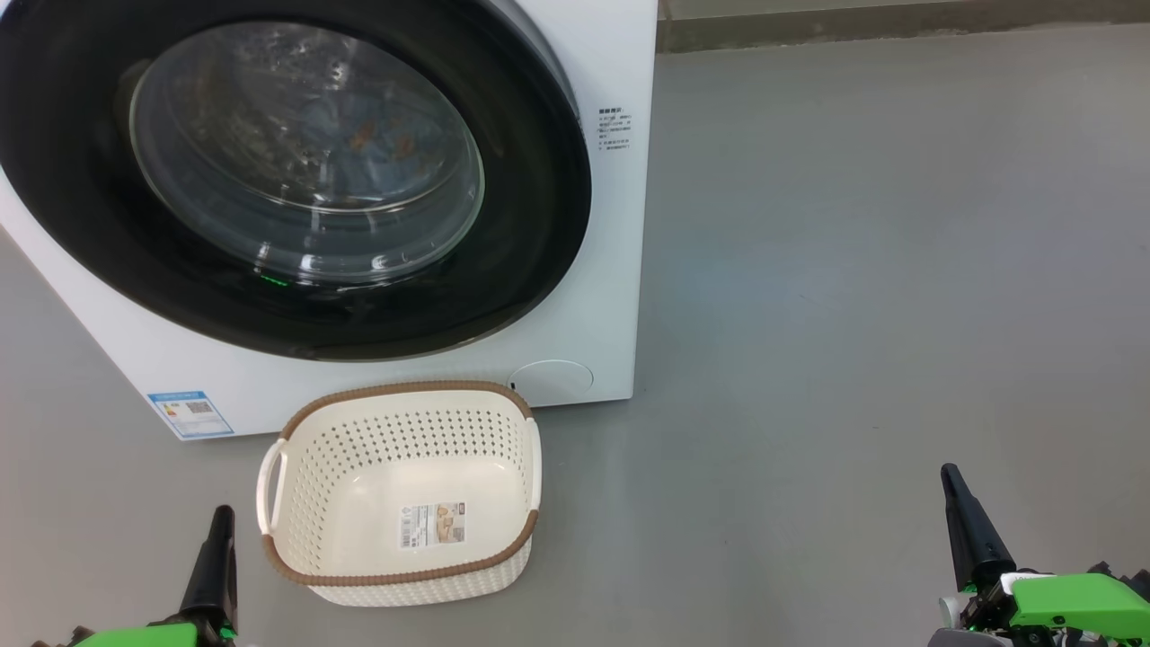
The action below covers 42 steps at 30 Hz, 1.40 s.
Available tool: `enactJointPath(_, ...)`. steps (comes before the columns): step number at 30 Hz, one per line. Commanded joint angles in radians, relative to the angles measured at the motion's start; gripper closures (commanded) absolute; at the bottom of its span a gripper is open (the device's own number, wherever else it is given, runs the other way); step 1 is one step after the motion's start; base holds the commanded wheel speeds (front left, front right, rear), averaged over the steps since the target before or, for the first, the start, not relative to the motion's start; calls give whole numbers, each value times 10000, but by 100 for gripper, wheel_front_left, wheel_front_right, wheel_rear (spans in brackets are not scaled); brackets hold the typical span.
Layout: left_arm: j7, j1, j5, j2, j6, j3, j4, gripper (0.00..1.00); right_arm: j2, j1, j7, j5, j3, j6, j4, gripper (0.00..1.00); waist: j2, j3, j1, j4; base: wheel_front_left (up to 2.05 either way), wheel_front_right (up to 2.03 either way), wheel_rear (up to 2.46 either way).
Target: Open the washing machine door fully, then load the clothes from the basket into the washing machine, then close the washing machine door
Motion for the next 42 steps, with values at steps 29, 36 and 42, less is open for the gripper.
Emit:
enactJointPath(29,70,-397,-38,200,-106,332,-184,100,-53,-412,84,15,216,-11,-246,100,-1,0,-1,1,0,0,0)
enactJointPath(36,70,-397,-38,200,-106,332,-184,100,-51,-412,85,13,215,-11,-246,100,-1,0,-1,1,0,0,0)
enactJointPath(42,70,-397,-38,200,-106,332,-184,100,-50,-412,86,12,213,-11,-246,100,-1,0,-1,1,0,0,0)
